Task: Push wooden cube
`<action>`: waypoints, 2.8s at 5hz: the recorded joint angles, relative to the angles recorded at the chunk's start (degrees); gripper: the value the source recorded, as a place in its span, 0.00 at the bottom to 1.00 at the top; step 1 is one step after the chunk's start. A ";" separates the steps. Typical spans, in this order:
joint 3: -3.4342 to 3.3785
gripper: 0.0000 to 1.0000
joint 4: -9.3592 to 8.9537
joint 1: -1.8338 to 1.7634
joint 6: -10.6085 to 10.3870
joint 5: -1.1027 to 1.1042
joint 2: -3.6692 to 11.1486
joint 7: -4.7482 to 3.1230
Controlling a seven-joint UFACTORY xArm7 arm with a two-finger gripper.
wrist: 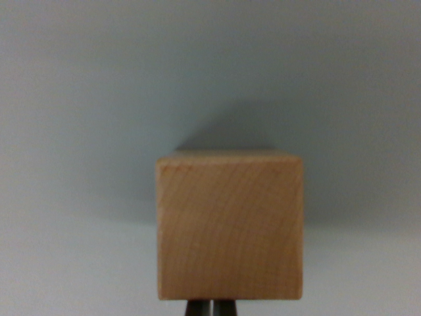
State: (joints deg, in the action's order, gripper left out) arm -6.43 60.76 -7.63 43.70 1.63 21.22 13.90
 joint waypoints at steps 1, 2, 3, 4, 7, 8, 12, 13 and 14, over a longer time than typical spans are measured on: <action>0.00 1.00 0.00 0.00 0.00 0.00 0.00 0.00; 0.19 1.00 2.74 0.07 0.99 0.16 1.76 -0.21; 0.19 1.00 2.74 0.07 0.99 0.16 1.76 -0.21; 0.37 1.00 5.29 0.13 1.92 0.31 3.39 -0.41; 0.56 1.00 7.89 0.19 2.86 0.46 5.06 -0.61; 0.73 1.00 10.36 0.25 3.75 0.61 6.64 -0.80; 1.01 1.00 14.36 0.35 5.20 0.84 9.21 -1.11; 1.01 1.00 14.36 0.35 5.20 0.84 9.21 -1.11; 1.13 1.00 15.96 0.39 5.78 0.93 10.23 -1.23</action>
State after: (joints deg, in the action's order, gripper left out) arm -5.31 76.72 -7.25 49.48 2.56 31.45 12.67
